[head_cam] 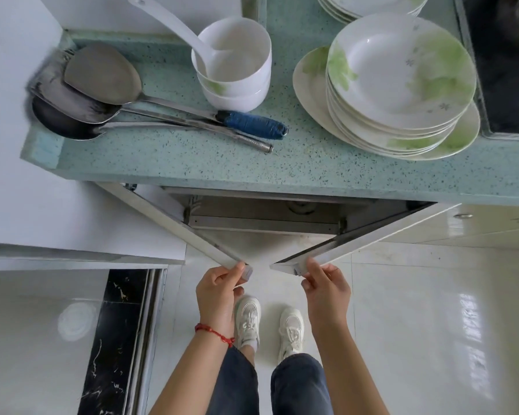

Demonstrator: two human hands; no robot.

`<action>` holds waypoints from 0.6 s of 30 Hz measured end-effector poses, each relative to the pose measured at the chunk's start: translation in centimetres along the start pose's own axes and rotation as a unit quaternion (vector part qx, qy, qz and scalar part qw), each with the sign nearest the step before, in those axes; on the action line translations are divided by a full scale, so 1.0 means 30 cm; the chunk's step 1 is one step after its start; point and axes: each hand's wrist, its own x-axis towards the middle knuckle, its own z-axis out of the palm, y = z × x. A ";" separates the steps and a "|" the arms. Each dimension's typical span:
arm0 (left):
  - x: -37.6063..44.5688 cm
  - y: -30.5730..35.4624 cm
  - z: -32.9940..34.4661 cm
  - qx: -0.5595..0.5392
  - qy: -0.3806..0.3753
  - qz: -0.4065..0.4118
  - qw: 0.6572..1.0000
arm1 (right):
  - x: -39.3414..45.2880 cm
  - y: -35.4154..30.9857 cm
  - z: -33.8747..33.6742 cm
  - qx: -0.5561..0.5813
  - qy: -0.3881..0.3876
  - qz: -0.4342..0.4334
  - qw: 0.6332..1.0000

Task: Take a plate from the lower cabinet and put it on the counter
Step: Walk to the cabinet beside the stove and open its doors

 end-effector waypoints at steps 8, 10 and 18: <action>-0.047 -0.065 -0.150 0.055 0.036 0.050 0.997 | -0.068 0.032 -0.190 -0.039 -0.027 -0.025 0.999; -0.051 -0.078 -0.200 0.066 0.039 0.061 0.995 | -0.080 0.034 -0.239 -0.043 -0.038 -0.030 0.998; -0.095 -0.104 -0.389 0.035 0.052 0.052 0.997 | -0.115 0.042 -0.422 -0.073 -0.044 -0.064 0.994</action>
